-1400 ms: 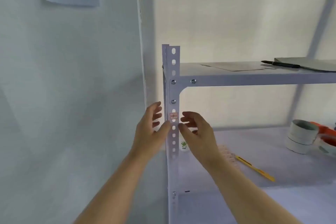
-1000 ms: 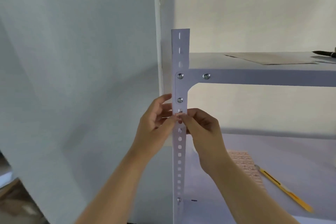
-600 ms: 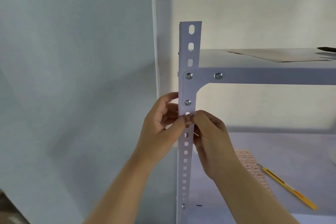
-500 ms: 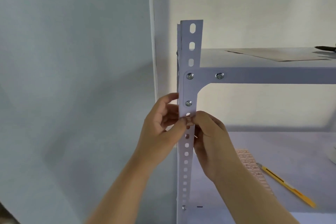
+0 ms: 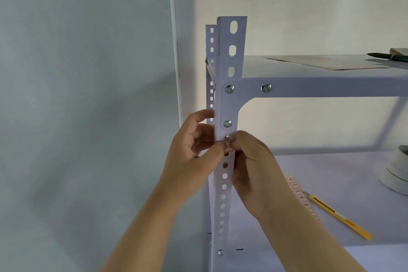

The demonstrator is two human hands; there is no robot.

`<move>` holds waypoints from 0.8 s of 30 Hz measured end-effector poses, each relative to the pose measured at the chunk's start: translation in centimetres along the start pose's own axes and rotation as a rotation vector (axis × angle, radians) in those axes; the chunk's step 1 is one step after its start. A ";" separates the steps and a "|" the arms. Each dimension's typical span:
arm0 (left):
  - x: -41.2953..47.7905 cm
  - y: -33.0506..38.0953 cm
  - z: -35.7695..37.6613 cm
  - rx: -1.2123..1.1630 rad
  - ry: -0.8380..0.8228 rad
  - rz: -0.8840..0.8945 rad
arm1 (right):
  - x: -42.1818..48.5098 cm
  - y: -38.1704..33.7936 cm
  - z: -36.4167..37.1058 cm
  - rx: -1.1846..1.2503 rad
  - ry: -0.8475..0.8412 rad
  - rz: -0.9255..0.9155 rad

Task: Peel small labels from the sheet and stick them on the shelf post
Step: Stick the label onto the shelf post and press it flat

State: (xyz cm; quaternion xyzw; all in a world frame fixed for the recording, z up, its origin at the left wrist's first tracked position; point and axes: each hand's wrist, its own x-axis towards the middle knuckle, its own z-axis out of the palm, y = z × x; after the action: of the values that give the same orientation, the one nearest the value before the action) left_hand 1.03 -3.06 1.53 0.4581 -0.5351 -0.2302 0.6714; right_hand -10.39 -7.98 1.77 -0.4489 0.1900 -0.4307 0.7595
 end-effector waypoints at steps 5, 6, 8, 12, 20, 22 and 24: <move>-0.1 0.3 0.1 -0.013 -0.004 -0.007 | -0.1 -0.1 0.4 -0.007 0.046 -0.006; -0.1 0.3 0.0 -0.013 -0.003 -0.009 | -0.1 -0.1 0.5 0.001 0.058 -0.007; -0.1 0.3 0.0 -0.016 -0.004 -0.014 | 0.0 0.1 0.2 0.029 0.067 0.001; -0.2 0.4 0.0 -0.031 -0.008 -0.016 | 0.1 0.6 -0.5 0.072 0.036 0.046; -0.3 0.3 0.0 -0.002 0.006 -0.019 | -0.1 0.3 -0.2 0.045 0.026 0.025; -0.3 0.3 0.0 0.006 0.005 -0.022 | -0.1 0.2 -0.3 0.041 0.016 0.023; -0.3 0.3 -0.1 0.014 0.003 -0.024 | 0.0 0.1 -0.3 0.024 0.014 0.022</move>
State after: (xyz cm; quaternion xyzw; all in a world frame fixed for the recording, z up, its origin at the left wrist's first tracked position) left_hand 0.97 -2.63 1.64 0.4697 -0.5302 -0.2336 0.6661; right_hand -10.50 -8.06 1.52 -0.4344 0.1951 -0.4278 0.7682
